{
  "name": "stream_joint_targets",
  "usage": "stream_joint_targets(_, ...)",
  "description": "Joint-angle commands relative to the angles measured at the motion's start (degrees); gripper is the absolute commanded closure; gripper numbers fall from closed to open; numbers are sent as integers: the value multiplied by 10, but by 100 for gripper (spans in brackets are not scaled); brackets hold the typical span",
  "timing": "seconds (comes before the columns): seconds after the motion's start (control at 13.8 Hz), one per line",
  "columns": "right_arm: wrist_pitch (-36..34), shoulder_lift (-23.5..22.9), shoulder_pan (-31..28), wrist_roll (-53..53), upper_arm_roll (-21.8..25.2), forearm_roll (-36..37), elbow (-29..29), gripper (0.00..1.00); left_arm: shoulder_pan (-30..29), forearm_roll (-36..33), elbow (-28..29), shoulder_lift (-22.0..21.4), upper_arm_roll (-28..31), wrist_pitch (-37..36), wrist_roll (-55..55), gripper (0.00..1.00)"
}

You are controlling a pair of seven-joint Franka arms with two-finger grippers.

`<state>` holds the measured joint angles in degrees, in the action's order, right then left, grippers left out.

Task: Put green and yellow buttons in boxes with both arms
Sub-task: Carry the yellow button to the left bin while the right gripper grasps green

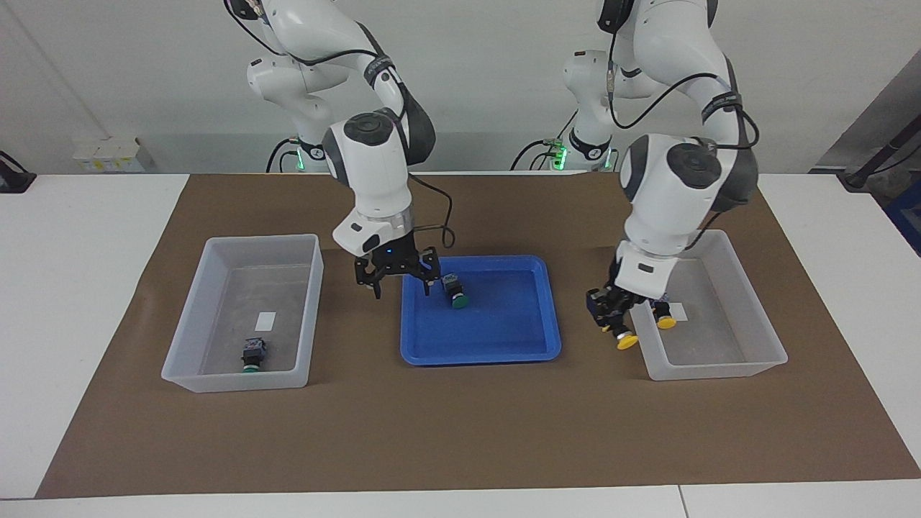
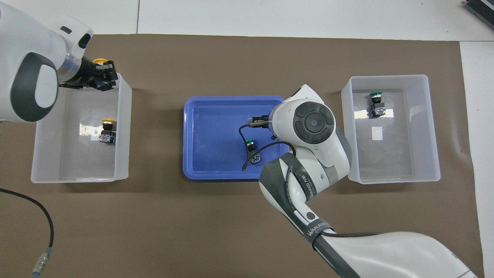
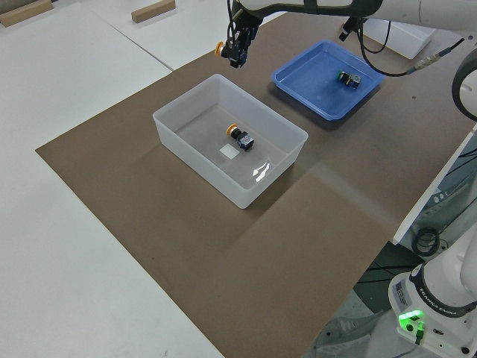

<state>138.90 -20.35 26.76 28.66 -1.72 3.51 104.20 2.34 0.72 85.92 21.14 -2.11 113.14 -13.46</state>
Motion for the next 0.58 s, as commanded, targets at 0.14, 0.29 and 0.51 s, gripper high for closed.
stream_joint_targets(0.14, 44, -43, 42, 27, 2, 0, 5, 0, -65, 0, 107, -48, -4, 45, 122, 100)
stream_joint_targets(0.29, 42, -47, 54, 30, 2, 2, 16, 0, -84, -1, 212, -79, -4, 131, 153, 100)
stream_joint_targets(0.51, 37, -38, 63, 22, 2, 15, 38, 0, -101, -1, 255, -67, -3, 197, 168, 100)
